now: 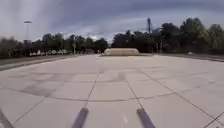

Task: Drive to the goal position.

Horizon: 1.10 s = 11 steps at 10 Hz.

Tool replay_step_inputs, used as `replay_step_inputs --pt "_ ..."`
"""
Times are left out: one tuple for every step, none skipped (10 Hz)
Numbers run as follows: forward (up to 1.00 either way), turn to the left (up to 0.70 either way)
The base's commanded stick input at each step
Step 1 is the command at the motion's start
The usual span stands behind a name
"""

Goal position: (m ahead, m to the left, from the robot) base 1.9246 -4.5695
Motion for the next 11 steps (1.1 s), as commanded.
replay_step_inputs --pt "0.5 0.0" --pt "0.5 0.0" --pt "0.5 0.0" --pt "0.5 0.0" --pt "0.5 0.0" --pt "0.5 0.0" --pt "0.5 0.0" --pt "0.5 0.0" --pt "0.5 0.0" --pt "0.5 0.0" --pt "0.5 0.0"
